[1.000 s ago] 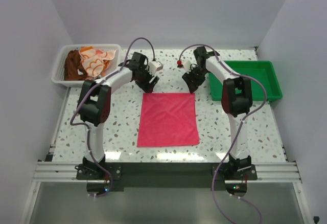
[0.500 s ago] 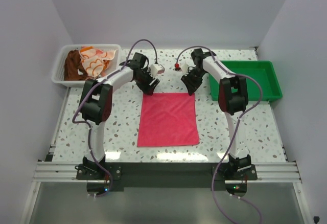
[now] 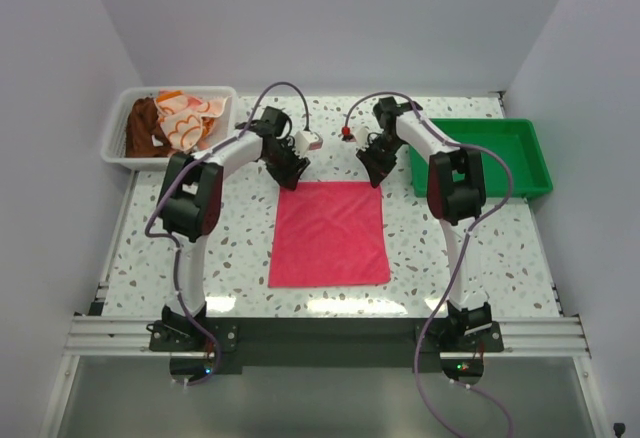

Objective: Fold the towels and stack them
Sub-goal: Fold the towel

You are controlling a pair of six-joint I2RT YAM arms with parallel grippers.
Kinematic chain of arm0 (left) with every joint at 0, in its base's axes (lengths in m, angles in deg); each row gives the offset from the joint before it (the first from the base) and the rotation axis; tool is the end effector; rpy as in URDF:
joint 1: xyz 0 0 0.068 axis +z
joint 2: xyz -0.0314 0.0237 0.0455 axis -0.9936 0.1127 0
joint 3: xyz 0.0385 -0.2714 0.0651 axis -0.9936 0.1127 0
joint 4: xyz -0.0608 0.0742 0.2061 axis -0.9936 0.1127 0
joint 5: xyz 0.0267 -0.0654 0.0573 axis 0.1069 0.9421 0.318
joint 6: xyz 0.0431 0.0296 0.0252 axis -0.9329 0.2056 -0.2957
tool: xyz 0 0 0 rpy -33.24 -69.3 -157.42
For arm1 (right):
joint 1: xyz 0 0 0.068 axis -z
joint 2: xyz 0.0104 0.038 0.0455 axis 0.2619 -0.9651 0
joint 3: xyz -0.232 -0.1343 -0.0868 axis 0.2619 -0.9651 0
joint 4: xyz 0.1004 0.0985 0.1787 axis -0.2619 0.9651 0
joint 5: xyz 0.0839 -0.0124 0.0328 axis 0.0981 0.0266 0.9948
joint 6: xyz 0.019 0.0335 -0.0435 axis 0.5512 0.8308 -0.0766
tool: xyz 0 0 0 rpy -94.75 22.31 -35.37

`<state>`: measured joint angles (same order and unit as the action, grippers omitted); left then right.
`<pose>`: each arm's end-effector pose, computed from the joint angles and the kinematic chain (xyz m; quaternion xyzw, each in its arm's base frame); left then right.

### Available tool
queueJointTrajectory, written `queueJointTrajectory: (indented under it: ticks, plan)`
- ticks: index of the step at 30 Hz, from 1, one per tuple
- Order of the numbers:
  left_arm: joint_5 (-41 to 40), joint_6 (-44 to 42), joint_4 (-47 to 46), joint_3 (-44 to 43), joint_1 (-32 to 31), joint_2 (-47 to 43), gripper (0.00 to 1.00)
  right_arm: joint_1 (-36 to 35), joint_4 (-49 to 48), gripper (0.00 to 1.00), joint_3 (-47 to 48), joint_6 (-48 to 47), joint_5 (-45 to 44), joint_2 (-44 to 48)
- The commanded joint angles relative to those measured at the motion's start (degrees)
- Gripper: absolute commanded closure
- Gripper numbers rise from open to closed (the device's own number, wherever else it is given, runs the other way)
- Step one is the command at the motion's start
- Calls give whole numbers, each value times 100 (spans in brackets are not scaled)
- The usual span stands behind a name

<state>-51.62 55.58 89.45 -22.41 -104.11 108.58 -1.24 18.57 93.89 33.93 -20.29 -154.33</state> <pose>0.3885 -0.1613 0.1872 0.4186 0.8700 -0.1612 0.2045 0.4198 0.1391 0.1729 -0.4530 0.8719 0.1693 0.0765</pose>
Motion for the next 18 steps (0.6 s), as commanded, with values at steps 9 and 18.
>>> queueJointTrajectory:
  ticks: [9,18]
  plan:
    - [-614,-75,225,205,45,261,51,-54,57,100,-250,18,-218,-77]
    - [-790,-57,471,337,36,419,73,-54,-180,100,-382,133,-315,19]
